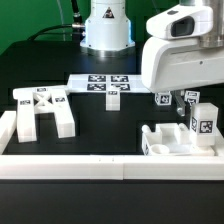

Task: Assemble chair

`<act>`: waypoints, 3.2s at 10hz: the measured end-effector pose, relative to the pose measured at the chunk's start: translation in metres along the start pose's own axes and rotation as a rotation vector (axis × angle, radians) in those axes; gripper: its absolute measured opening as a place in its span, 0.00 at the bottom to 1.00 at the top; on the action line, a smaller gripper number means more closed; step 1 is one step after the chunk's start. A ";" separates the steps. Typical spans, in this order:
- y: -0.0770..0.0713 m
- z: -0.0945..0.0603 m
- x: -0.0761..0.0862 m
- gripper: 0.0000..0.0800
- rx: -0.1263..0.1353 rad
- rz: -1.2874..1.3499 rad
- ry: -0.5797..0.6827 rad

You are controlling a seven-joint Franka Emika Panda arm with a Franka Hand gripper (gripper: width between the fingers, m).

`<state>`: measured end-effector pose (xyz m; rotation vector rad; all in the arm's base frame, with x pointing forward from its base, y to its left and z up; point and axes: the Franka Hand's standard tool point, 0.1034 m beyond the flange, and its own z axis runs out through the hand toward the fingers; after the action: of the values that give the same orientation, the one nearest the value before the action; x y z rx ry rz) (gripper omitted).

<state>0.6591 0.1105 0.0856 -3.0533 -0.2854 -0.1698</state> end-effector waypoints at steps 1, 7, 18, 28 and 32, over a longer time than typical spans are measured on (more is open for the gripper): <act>0.005 0.001 0.002 0.81 -0.004 0.002 0.018; 0.006 0.001 0.007 0.65 -0.005 0.005 0.028; 0.001 0.002 0.006 0.37 0.016 0.613 0.026; -0.003 0.002 0.005 0.51 0.038 1.264 0.003; -0.005 0.002 0.002 0.80 0.022 0.929 -0.022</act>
Offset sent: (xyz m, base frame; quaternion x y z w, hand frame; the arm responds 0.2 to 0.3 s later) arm 0.0149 -0.0028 0.0046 -0.0157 0.0001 0.0063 0.9999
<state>0.6606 0.1162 0.0845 -2.8048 1.0894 -0.0662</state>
